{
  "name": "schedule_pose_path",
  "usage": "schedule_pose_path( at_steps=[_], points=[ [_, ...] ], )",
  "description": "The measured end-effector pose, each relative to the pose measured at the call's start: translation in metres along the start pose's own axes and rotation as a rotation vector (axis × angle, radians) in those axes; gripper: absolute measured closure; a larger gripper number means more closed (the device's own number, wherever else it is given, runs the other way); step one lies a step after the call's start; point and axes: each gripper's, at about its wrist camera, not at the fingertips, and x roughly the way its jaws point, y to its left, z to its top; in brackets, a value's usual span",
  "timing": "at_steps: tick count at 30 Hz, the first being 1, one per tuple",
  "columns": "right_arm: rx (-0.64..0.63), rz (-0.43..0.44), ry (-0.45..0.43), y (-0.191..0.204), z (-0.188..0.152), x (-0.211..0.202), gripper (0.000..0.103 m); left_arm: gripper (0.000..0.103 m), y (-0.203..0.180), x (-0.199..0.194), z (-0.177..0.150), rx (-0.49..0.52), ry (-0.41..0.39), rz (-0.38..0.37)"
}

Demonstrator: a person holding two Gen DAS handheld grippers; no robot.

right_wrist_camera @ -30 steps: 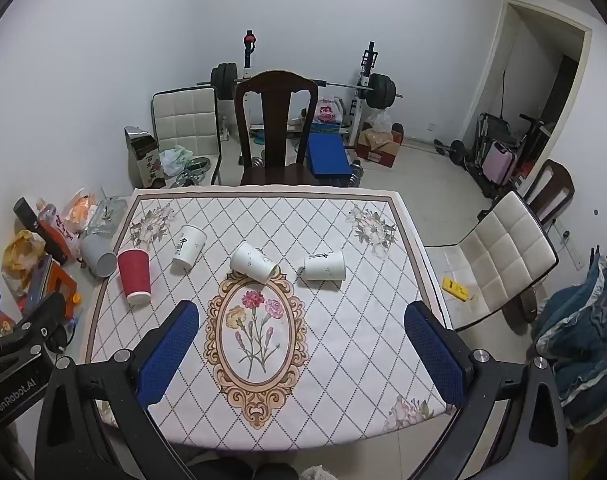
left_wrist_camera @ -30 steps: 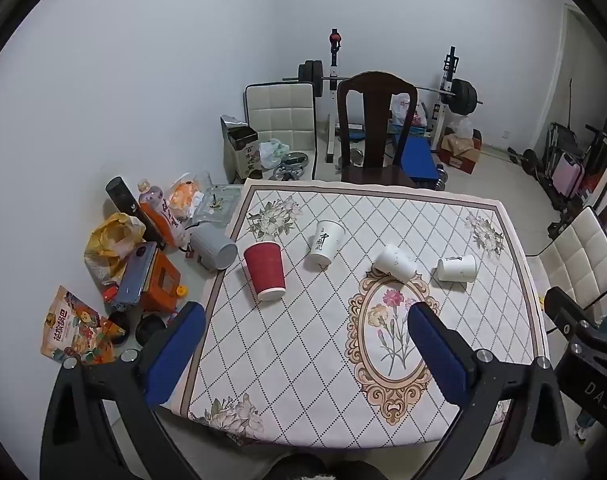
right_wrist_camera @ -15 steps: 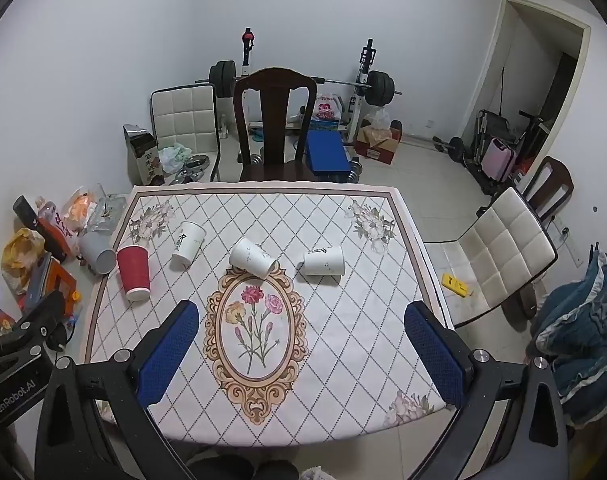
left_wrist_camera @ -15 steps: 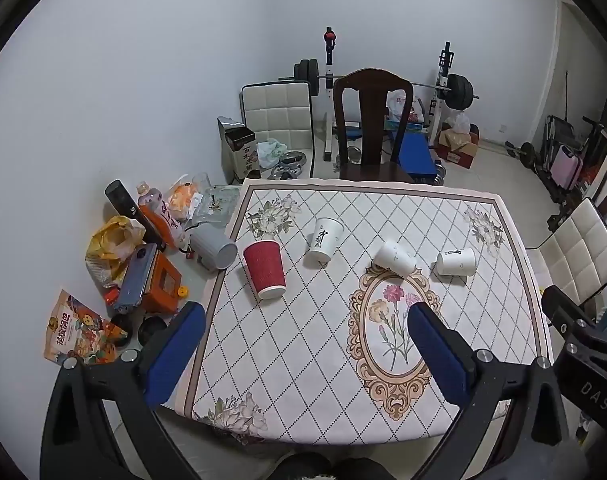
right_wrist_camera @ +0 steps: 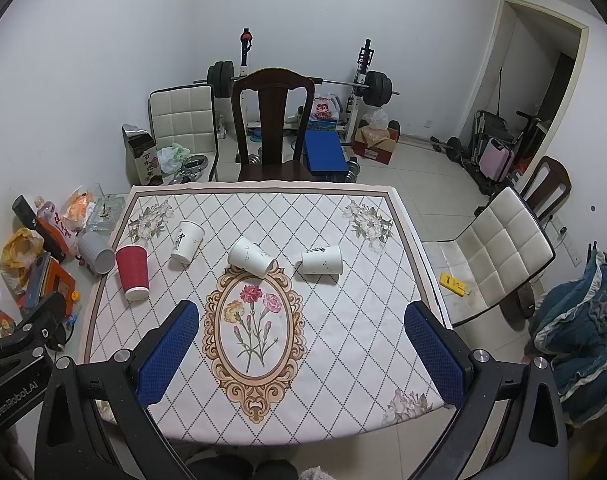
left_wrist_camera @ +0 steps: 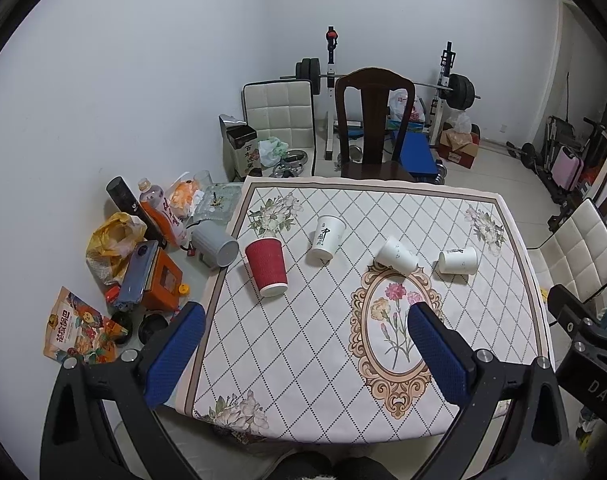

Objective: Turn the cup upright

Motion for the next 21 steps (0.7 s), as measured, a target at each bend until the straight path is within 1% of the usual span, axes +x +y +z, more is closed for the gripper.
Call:
schedule_pose_path(
  at_steps=[21],
  points=[
    [0.000, -0.003, 0.001, 0.0013, -0.0008, -0.0017, 0.000, 0.000, 0.0021, 0.0005, 0.0008, -0.002, 0.003, -0.005]
  ],
)
